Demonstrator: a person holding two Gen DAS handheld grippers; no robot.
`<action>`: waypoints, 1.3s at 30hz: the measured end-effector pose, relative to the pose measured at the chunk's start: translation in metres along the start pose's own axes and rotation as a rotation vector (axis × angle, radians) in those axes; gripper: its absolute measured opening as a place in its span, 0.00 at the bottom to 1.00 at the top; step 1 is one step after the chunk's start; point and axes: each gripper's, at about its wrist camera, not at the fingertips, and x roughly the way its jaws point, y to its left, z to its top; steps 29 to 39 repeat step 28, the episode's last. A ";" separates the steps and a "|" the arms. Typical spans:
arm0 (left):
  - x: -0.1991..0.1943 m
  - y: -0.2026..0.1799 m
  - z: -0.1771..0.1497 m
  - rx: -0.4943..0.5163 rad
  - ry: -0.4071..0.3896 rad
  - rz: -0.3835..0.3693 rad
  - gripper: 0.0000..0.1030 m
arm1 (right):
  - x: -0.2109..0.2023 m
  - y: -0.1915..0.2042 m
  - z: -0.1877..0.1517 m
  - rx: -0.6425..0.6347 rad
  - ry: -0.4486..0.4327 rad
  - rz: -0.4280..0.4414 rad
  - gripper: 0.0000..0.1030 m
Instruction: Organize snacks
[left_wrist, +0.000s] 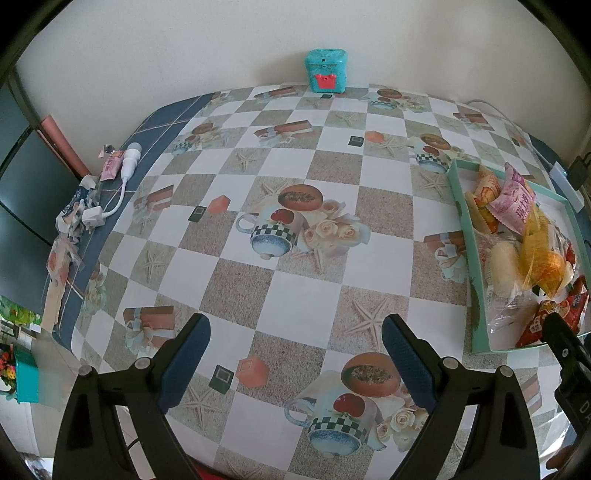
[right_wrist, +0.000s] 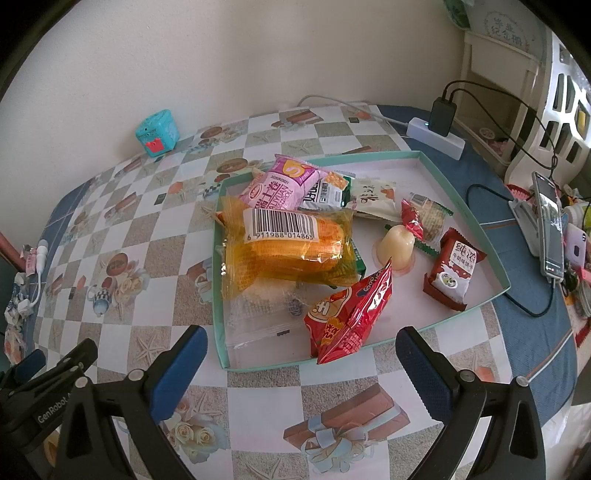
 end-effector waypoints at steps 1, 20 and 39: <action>0.000 0.000 0.000 0.000 0.000 0.000 0.92 | 0.000 0.000 0.000 0.000 0.000 0.000 1.00; 0.000 0.001 0.001 0.003 0.000 -0.002 0.92 | 0.001 0.000 0.000 0.000 0.001 0.000 1.00; 0.000 0.001 0.000 0.004 -0.003 -0.006 0.92 | 0.001 0.001 -0.001 0.000 0.003 0.000 1.00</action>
